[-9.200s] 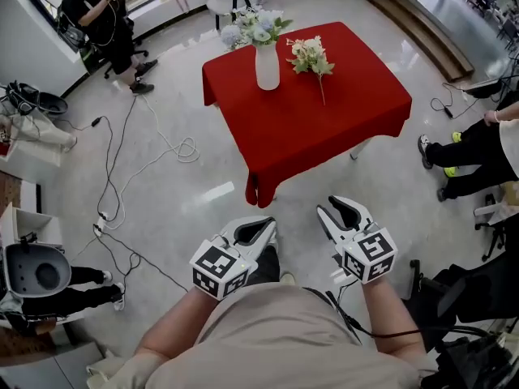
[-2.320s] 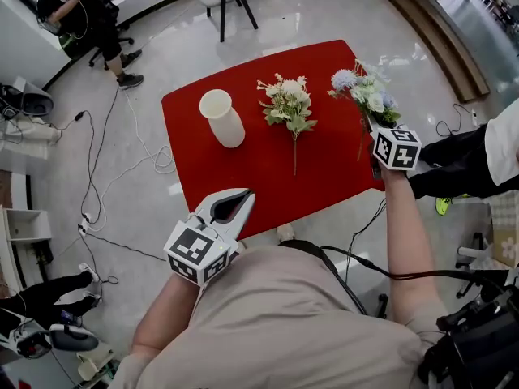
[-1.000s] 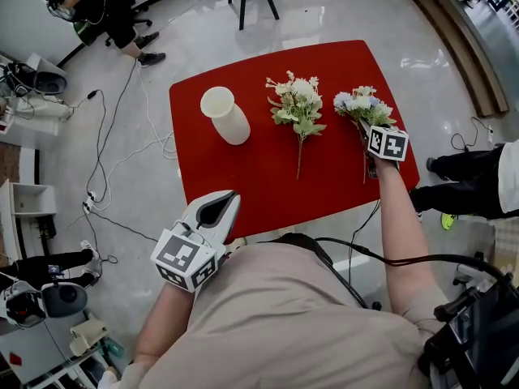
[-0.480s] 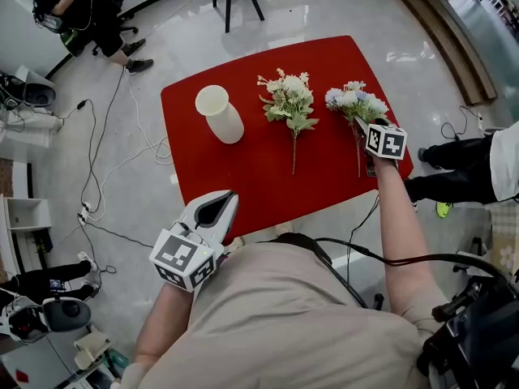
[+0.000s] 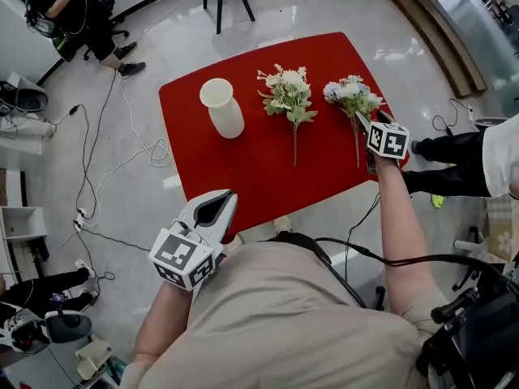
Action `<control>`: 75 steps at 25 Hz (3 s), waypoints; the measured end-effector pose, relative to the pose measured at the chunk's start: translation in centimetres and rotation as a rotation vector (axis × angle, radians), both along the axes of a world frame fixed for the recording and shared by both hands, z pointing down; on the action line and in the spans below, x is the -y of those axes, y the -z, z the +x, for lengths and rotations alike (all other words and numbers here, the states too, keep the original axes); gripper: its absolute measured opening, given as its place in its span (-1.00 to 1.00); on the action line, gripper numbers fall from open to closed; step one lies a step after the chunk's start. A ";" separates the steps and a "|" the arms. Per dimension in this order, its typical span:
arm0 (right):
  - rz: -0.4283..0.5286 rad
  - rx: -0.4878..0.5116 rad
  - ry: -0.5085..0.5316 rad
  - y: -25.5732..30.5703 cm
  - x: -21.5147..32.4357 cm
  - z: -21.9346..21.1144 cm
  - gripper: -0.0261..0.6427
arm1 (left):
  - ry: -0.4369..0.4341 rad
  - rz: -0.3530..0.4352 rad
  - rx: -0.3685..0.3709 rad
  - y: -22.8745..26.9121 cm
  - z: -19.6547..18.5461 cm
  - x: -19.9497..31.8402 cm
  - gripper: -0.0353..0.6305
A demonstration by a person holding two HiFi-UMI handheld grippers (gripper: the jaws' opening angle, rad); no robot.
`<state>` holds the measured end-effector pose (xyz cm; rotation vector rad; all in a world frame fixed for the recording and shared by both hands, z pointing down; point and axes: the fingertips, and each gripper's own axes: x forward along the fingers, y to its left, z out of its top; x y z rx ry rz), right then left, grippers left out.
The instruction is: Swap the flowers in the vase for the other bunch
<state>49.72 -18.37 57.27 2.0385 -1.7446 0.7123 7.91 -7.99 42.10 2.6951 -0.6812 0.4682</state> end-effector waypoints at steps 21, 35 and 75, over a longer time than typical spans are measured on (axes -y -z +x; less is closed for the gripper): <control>0.073 0.038 0.065 5.6 -6.3 -14.0 -0.04 | -0.132 0.006 -0.003 -0.1 -6.5 -3.2 -0.87; 0.062 0.105 0.151 5.3 -5.0 -19.8 -0.04 | -0.101 0.010 -0.031 0.3 -10.4 -3.5 -0.87; -0.238 0.504 0.262 -6.8 16.9 -16.8 0.34 | 0.324 -0.010 0.009 -1.5 -4.6 1.7 -0.87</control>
